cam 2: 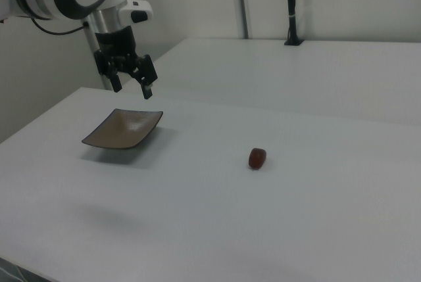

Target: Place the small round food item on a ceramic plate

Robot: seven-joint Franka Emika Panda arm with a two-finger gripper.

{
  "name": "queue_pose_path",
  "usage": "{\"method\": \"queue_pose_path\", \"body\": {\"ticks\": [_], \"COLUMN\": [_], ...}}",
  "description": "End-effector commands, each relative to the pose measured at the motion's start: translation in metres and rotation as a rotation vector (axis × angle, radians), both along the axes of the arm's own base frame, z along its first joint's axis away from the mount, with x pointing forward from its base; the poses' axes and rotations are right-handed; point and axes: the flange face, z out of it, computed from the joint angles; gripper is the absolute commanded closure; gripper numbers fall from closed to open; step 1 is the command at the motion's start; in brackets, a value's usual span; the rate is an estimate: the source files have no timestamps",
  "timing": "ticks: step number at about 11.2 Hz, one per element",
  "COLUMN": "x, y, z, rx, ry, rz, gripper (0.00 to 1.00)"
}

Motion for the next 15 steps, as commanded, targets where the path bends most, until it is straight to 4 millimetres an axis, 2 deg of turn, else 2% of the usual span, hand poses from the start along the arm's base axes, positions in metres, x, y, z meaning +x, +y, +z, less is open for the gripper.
{"method": "queue_pose_path", "body": {"ticks": [1, 7, 9, 10, 11, 13, 15], "x": [-0.003, 0.003, 0.013, 0.021, 0.03, 0.056, 0.087], "y": [-0.002, -0.002, 0.0, -0.003, -0.004, -0.017, -0.039], "z": [0.005, -0.006, -0.021, -0.012, -0.012, -0.021, -0.03], "rx": [0.015, 0.021, 0.021, 0.027, 0.03, 0.022, 0.015], "ry": [-0.015, 0.0, 0.011, -0.05, -0.09, -0.159, -0.234], "rz": [-0.02, -0.009, 0.002, -0.007, -0.015, -0.042, -0.082], "gripper": [0.0, 0.0, 0.0, 0.0, 0.0, 0.0, 0.0]}}
